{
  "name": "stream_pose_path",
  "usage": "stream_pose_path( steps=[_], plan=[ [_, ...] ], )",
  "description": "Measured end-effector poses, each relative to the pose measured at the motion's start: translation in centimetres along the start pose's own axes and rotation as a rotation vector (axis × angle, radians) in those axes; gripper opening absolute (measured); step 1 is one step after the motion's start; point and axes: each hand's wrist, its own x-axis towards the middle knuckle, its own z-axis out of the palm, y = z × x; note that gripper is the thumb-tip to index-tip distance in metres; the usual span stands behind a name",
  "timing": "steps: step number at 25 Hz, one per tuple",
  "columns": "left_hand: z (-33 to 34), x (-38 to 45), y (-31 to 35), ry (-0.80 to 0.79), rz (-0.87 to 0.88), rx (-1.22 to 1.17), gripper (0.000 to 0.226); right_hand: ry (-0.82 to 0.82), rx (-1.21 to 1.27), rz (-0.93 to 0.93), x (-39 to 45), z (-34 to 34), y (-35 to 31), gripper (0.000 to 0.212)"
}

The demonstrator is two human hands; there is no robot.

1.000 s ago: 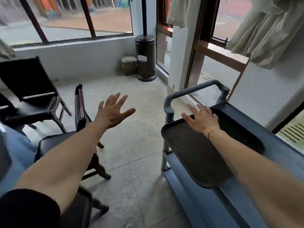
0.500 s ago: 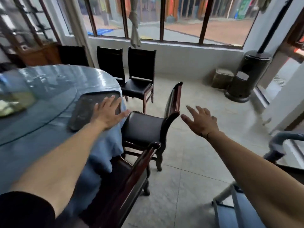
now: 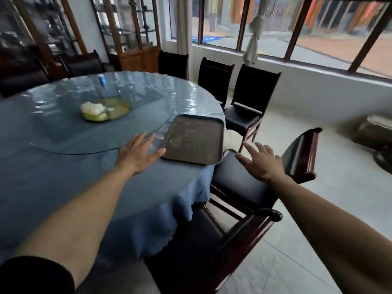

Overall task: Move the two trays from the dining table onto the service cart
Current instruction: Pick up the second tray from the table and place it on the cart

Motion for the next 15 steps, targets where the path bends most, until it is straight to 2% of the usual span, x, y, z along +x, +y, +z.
stream_pose_path(
  steps=[5, 15],
  plan=[
    [0.2, 0.7, -2.9, -0.001, -0.037, 0.015, 0.085, -0.036, 0.004, -0.021, 3.5, 1.3, -1.8, 0.071],
    [4.0, 7.8, -3.0, -0.055, -0.136, 0.038, 0.085, -0.086, 0.059, -0.092, 15.5, 6.7, -2.4, 0.074]
  ],
)
